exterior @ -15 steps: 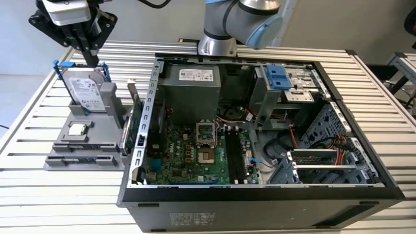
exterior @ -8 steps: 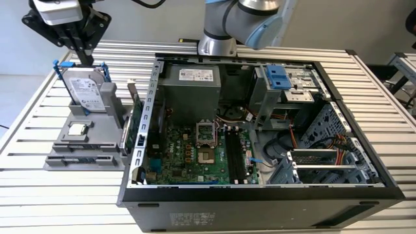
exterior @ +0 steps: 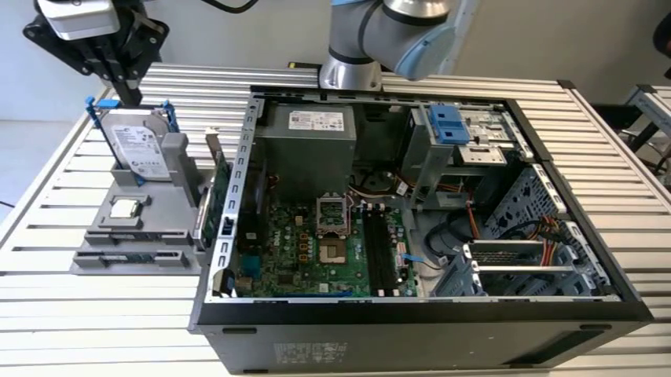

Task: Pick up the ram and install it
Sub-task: 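Reach for the ram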

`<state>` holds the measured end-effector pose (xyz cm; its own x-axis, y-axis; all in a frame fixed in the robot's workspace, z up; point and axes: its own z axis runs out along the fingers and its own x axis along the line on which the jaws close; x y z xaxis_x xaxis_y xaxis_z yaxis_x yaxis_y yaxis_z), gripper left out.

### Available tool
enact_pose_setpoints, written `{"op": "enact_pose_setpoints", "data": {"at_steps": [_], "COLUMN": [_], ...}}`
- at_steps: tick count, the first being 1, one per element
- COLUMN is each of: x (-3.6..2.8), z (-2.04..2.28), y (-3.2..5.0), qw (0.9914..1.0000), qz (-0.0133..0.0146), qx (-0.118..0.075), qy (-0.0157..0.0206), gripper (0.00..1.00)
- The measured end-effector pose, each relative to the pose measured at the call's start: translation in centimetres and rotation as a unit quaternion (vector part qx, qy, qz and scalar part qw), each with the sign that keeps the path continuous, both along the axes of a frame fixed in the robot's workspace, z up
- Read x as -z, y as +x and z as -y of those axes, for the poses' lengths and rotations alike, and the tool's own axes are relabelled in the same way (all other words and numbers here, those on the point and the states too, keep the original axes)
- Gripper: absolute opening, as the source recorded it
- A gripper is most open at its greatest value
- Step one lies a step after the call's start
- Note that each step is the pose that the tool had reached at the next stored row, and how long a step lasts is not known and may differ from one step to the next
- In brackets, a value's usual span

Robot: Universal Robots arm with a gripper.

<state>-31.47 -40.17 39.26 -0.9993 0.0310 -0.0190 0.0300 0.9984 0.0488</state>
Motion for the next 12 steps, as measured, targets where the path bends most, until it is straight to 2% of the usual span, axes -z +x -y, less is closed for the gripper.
{"op": "enact_pose_setpoints", "data": {"at_steps": [12], "x": [0.00], "z": [0.03], "y": [-2.01], "qw": [1.00000], "qz": [0.0000], "qx": [-0.001], "qy": [0.0000], "gripper": [0.00]}}
